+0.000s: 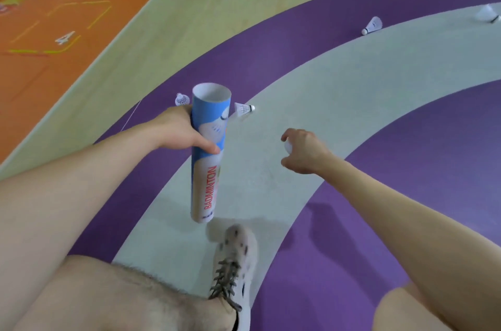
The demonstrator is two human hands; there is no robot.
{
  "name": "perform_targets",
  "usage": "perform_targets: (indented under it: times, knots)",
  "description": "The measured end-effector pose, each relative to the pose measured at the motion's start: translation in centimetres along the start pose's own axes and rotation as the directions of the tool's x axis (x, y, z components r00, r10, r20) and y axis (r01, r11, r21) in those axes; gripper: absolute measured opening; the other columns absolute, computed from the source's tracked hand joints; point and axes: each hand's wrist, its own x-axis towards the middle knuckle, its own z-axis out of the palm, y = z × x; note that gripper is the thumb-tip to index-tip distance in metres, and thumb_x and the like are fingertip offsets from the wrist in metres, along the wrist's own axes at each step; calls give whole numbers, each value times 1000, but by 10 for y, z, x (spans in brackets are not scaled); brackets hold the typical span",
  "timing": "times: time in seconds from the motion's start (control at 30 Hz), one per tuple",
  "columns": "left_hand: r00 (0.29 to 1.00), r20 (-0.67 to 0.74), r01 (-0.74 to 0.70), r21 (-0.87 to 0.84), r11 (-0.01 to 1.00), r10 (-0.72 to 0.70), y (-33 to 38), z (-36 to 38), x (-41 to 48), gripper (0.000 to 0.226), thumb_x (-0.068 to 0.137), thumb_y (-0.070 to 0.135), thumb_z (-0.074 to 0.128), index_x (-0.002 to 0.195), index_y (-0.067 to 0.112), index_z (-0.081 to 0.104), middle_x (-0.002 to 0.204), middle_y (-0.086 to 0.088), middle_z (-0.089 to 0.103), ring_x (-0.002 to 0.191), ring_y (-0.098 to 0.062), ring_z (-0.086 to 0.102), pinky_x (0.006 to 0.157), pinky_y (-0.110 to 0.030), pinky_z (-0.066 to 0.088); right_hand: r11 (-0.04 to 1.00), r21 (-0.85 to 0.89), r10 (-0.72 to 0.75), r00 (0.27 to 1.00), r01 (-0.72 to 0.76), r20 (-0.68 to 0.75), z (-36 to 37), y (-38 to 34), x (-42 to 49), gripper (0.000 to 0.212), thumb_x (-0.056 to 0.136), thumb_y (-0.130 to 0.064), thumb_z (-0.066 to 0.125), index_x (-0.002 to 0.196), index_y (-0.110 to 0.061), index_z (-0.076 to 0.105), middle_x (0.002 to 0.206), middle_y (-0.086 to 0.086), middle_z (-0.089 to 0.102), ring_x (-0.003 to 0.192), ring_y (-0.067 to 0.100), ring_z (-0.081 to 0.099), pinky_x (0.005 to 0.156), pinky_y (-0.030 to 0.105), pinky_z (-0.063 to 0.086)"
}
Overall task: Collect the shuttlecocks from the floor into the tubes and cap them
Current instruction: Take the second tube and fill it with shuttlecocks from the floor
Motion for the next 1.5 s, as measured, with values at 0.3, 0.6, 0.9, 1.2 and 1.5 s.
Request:
perform_targets:
  times: [0.3,0.6,0.9,1.2,1.5]
  knots:
    - [1000,8,-17,69,997,17,-24,-69,54,61,59,55,104,109,40,72,113,19,76,108,-14,72,101,-40,58,984,-166,-94,981,66,-168,38,28,59,28,88,-20,58,115,-19,67,111,1,67,102,31,64,78,38,55]
    - [986,166,-17,72,997,5,-65,-33,154,69,62,51,100,117,39,60,116,9,71,101,-20,68,84,-37,59,826,-534,-147,983,181,106,55,-54,221,35,83,-15,63,117,-17,62,121,6,59,104,33,63,76,37,48]
    - [976,184,-151,167,974,120,-83,-41,238,81,70,55,96,139,39,56,122,8,71,110,-23,68,96,-44,61,310,-799,-357,842,515,404,117,-49,350,37,106,-15,43,139,-17,59,139,6,58,125,34,56,90,42,47]
    - [998,60,-26,218,976,13,-135,-48,235,73,68,57,89,123,43,43,93,10,64,81,-13,62,69,-37,53,958,-267,-149,977,104,-154,2,-107,352,16,96,-13,56,111,-13,63,104,8,64,87,34,58,68,38,44]
    - [997,72,-10,116,993,1,-154,-44,234,98,65,72,88,147,50,38,106,13,72,94,-16,71,86,-44,62,937,323,-37,958,132,-283,-37,-170,304,7,102,-30,55,103,-24,60,95,5,74,78,28,75,68,54,63]
